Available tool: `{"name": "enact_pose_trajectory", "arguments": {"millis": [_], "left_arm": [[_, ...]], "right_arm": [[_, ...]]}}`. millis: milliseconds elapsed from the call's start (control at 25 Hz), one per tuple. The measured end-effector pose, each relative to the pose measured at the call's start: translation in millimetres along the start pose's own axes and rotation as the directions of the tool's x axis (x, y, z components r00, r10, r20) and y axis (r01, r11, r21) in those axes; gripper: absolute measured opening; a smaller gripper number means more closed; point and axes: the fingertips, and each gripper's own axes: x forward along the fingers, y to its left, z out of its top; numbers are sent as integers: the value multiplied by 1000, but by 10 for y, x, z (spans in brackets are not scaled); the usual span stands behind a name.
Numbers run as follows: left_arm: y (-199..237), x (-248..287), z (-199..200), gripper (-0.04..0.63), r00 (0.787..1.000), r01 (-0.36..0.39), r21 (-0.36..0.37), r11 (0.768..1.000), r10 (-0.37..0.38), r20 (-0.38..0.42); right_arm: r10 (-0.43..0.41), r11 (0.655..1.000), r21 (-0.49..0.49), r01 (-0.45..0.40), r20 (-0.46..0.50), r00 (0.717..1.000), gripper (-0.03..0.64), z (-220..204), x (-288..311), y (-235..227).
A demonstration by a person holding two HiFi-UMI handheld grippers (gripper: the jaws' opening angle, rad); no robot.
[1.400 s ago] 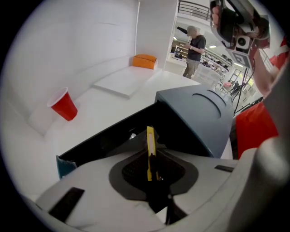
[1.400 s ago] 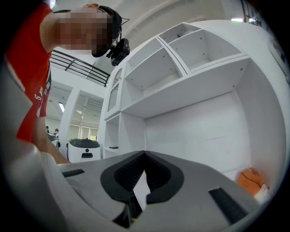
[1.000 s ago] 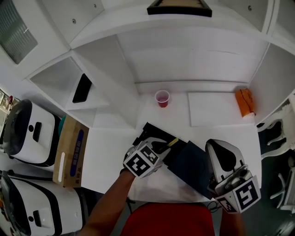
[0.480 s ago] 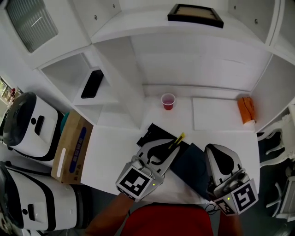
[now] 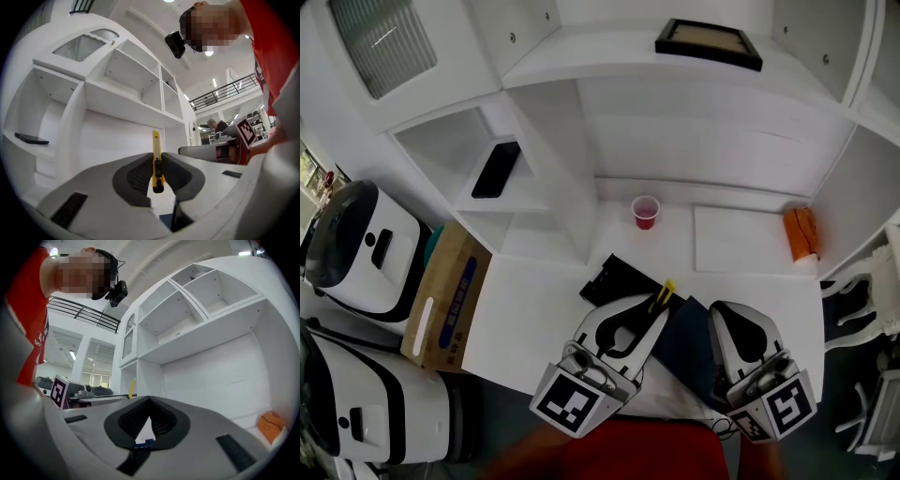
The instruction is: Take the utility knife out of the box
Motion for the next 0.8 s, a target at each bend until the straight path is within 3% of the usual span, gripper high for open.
{"name": "enact_pose_trajectory", "arguments": {"millis": [800], "left_arm": [[-59, 12, 124, 81, 999, 37, 36, 999, -38, 28]], "right_arm": [[5, 1000, -2, -5, 12, 1000, -5, -31, 14, 54]]}}
